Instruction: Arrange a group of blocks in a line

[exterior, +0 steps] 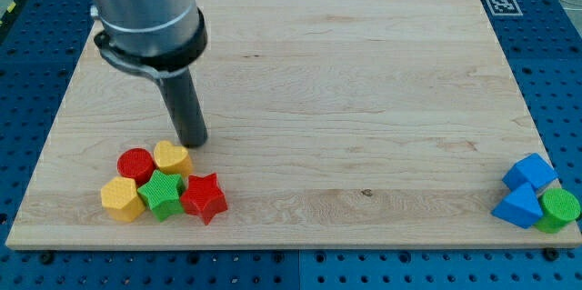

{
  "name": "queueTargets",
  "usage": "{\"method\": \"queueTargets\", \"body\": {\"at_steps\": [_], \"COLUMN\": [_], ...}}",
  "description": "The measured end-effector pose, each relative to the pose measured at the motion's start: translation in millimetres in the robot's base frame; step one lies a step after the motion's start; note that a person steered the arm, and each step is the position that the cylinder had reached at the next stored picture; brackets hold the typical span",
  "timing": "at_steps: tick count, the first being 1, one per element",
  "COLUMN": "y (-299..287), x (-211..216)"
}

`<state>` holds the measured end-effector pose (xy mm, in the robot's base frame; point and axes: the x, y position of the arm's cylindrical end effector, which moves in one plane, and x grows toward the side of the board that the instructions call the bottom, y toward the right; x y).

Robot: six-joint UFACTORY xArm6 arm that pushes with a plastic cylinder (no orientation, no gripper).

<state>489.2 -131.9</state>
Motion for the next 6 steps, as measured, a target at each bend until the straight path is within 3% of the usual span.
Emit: {"method": "queueTargets", "body": {"at_steps": [1, 2, 3, 5, 6], "y": [-57.9, -119.0, -130.4, -114.5, -63.1], "x": [-24.5, -10.8, 29.0, 97.3, 102.9]}}
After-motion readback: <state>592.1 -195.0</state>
